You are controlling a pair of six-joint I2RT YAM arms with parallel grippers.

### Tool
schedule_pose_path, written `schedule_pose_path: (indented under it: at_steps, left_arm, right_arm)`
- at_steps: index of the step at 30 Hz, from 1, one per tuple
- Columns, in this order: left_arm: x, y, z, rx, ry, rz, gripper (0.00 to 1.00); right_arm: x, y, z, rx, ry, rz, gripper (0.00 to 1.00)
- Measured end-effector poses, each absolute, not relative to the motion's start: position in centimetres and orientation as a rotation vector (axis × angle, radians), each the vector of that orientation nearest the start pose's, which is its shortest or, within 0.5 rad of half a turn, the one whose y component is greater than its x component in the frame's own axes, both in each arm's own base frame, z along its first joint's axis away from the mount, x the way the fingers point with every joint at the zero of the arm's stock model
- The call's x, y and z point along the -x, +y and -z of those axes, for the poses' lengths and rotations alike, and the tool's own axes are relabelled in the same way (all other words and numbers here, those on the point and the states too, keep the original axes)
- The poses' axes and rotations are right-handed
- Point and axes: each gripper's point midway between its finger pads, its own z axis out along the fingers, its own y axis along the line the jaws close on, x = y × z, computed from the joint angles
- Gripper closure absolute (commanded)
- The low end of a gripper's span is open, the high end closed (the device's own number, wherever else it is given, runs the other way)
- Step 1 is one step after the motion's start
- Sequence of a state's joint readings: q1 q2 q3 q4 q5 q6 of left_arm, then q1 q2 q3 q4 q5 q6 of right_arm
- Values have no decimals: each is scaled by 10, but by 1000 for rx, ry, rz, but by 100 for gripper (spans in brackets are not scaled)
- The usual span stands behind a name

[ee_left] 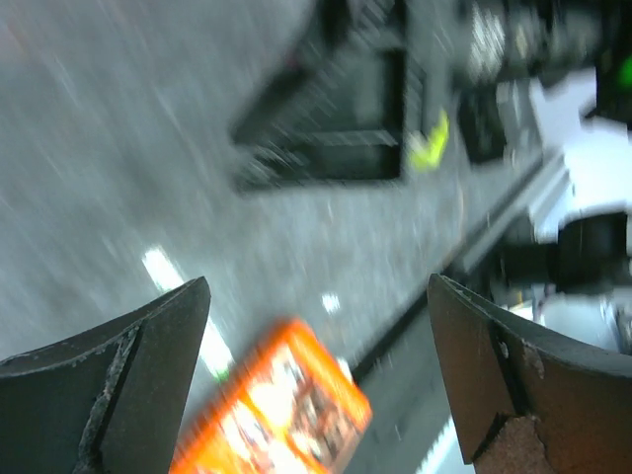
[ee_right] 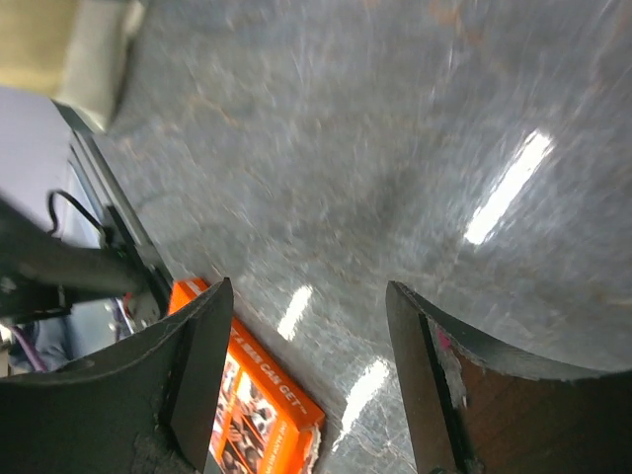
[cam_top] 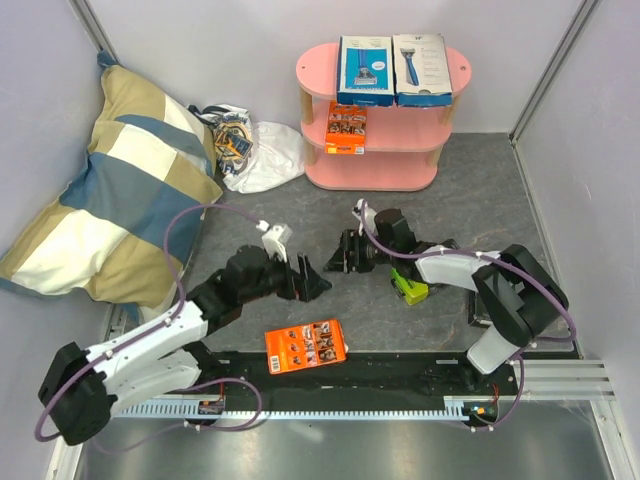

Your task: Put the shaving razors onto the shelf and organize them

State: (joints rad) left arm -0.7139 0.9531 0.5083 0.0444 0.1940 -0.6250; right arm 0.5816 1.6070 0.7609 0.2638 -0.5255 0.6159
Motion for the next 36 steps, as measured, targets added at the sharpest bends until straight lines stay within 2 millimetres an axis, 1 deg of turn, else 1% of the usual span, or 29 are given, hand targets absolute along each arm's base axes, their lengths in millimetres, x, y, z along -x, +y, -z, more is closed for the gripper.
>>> schedule_pose_path:
  at_steps: [2, 4, 6, 7, 9, 11, 12, 13, 14, 17, 19, 22, 24, 26, 29, 32, 36]
  left_arm:
    - [-181, -262, -144, -258, 2168, 1046, 6]
    - [-153, -271, -137, -300, 2226, 1056, 13]
    - [-129, -277, -130, -340, 2278, 1055, 19]
    - [-113, -280, -125, -367, 2310, 1050, 21]
    - [-93, -283, -117, -388, 2359, 1040, 29]
    - [-72, -286, -107, -404, 2407, 1014, 34]
    - [-64, -286, -103, -410, 2427, 1001, 40]
    - [-51, -287, -95, -429, 2456, 973, 44]
    - [-41, -286, -88, -436, 2482, 952, 47]
    - [-16, -283, -67, -471, 2555, 869, 48]
    - [-4, -280, -52, -476, 2603, 801, 48]
    - [4, -272, -35, -435, 2660, 708, 49]
    - [4, -267, -30, -371, 2677, 677, 49]
    - [-1, -262, -27, -289, 2680, 658, 49]
    - [-9, -248, -22, -160, 2680, 616, 49]
    - [-17, -236, -22, -36, 2671, 587, 49]
    - [-34, -224, -22, 137, 2646, 573, 49]
  right_arm:
    - [-260, 313, -74, 321, 2361, -1216, 29]
    - [-252, 317, -63, 344, 2391, -1215, 29]
    - [-247, 321, -57, 359, 2408, -1218, 29]
    - [-244, 323, -54, 369, 2415, -1220, 30]
    - [-241, 325, -48, 379, 2432, -1222, 30]
    - [-237, 326, -43, 387, 2445, -1226, 30]
    - [-236, 327, -41, 393, 2451, -1230, 30]
    - [-234, 328, -40, 398, 2455, -1235, 30]
    - [-232, 329, -39, 405, 2457, -1242, 30]
    - [-228, 333, -39, 428, 2455, -1257, 30]
    - [-224, 337, -39, 451, 2454, -1273, 30]
    - [-218, 343, -38, 485, 2453, -1288, 30]
    - [-213, 347, -38, 507, 2449, -1301, 30]
    - [-208, 351, -38, 533, 2444, -1318, 31]
    - [-199, 358, -38, 574, 2434, -1349, 32]
    - [-195, 361, -37, 587, 2430, -1365, 32]
    - [-193, 363, -37, 592, 2418, -1384, 33]
